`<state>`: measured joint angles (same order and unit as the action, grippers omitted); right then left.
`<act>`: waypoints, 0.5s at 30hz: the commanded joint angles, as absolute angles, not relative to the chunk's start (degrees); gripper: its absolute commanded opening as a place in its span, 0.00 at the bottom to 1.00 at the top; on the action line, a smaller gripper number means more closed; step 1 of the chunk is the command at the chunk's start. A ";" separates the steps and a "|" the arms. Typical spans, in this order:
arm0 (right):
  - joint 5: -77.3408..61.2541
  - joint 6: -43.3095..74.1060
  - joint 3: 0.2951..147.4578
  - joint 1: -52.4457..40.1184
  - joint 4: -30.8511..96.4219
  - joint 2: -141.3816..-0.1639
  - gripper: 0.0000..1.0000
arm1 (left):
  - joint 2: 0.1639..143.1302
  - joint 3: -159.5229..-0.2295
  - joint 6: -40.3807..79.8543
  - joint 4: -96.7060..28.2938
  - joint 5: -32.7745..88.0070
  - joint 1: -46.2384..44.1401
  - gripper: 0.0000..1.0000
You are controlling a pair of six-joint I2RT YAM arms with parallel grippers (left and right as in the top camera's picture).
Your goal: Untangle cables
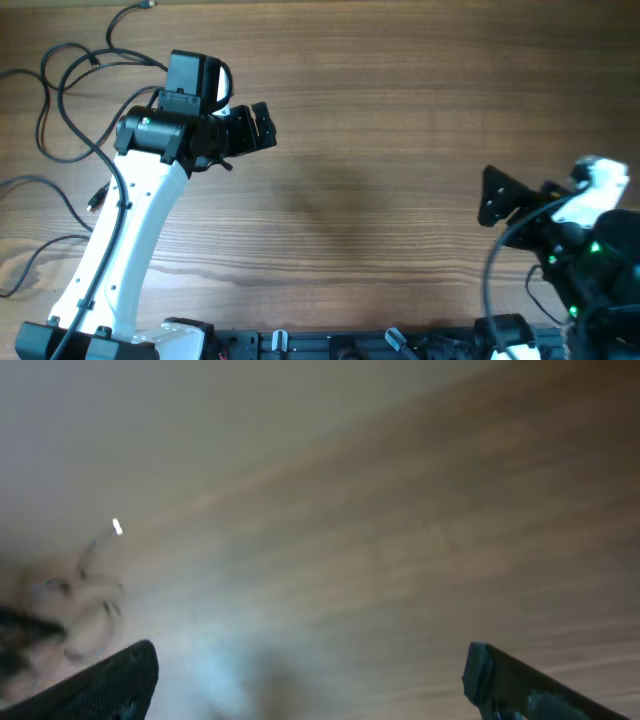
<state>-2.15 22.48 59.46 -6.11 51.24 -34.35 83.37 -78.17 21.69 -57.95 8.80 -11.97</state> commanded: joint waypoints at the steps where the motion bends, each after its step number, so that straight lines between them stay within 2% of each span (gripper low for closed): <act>1: -11.11 11.57 47.86 -4.27 43.42 -28.32 1.00 | 83.64 -77.87 20.99 -57.93 8.43 -12.16 1.00; 8: -12.08 11.49 27.46 -4.25 26.52 -14.90 1.00 | 83.64 -77.87 20.99 -57.93 8.43 -12.16 1.00; 13: -11.88 10.13 13.15 -2.92 8.05 -6.55 1.00 | 83.64 -77.87 20.99 -57.93 8.43 -12.16 1.00; 15: -11.88 10.57 9.78 -1.69 5.67 -3.33 1.00 | 83.64 -77.87 20.99 -57.93 8.43 -12.16 1.00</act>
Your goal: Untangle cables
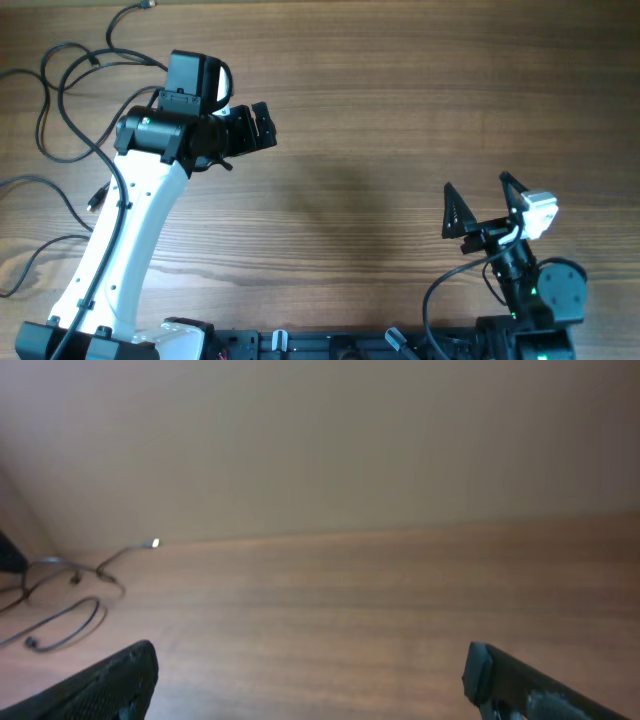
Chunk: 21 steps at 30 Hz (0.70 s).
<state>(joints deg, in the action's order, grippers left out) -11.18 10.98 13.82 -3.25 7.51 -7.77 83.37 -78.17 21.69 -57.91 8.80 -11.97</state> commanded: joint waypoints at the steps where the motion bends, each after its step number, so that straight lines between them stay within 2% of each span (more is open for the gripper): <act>1: -11.84 10.46 8.91 -1.13 4.62 -2.15 1.00 | 83.64 -77.87 20.99 -57.93 8.43 -12.16 1.00; 8: -9.19 7.03 6.94 1.65 -5.91 -0.21 1.00 | 83.64 -77.87 20.99 -57.93 8.43 -12.16 1.00; 12: -5.96 7.05 5.85 1.65 -7.73 -0.21 1.00 | 83.64 -77.87 20.99 -57.93 8.43 -12.16 1.00; 16: -6.39 9.61 0.21 1.63 -14.87 -0.19 1.00 | 83.64 -77.87 20.99 -57.93 8.43 -12.16 1.00; 19: -6.42 7.46 0.27 1.48 -13.43 -0.19 1.00 | 83.64 -77.87 20.99 -57.93 8.43 -12.16 1.00; 21: -6.37 7.42 0.27 1.48 -8.12 -0.19 1.00 | 83.64 -77.87 20.99 -57.93 8.43 -12.16 1.00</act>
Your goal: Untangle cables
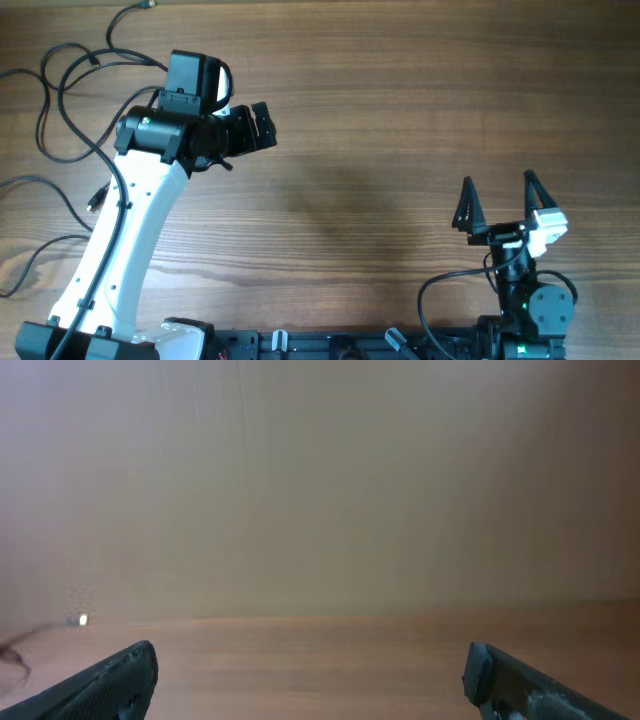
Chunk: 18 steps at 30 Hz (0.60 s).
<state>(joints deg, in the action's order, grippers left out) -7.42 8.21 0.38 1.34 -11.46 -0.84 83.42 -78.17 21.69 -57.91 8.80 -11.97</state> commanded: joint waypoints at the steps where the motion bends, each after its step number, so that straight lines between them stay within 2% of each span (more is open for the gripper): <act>1: -6.37 6.81 0.27 1.48 -5.85 -0.19 1.00 | 83.64 -77.87 20.99 -57.93 8.43 -12.16 1.00; 3: -6.35 5.93 0.27 1.48 0.01 -0.19 1.00 | 83.64 -77.87 20.99 -57.93 8.43 -12.16 1.00; 9: -7.44 -4.67 0.27 1.32 -0.19 -0.19 1.00 | 83.64 -77.87 20.99 -57.93 8.43 -12.16 1.00; 18: -3.99 -3.79 0.32 1.30 0.19 -0.19 1.00 | 83.64 -77.87 20.99 -57.93 8.43 -12.16 1.00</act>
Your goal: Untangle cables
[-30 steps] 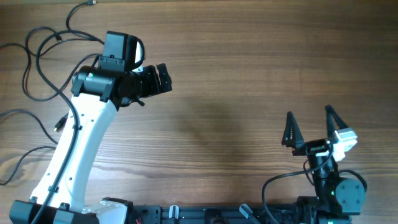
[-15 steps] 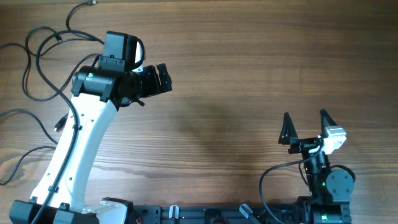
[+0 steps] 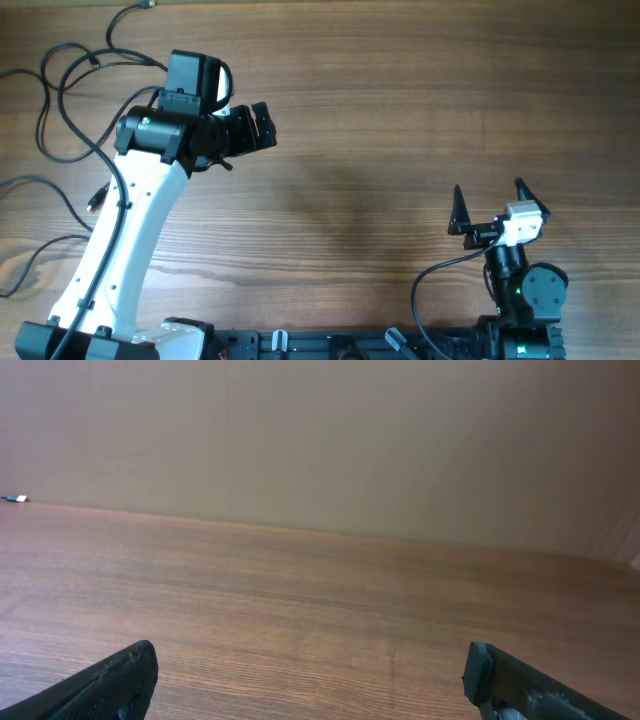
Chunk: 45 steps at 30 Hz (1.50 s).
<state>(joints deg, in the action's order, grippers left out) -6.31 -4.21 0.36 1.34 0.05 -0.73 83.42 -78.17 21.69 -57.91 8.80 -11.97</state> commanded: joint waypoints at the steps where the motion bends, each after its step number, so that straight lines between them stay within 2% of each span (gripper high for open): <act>1: -3.36 -2.76 0.32 1.30 0.19 -0.19 1.00 | 83.64 -77.87 20.97 -57.93 8.43 -12.16 1.00; 19: -2.31 0.19 0.32 0.91 0.27 -0.19 1.00 | 83.64 -77.87 20.99 -57.93 8.43 -12.16 1.00; 45: -2.94 -1.48 0.32 1.19 0.03 -0.21 1.00 | 83.64 -77.87 20.99 -57.93 8.43 -12.16 1.00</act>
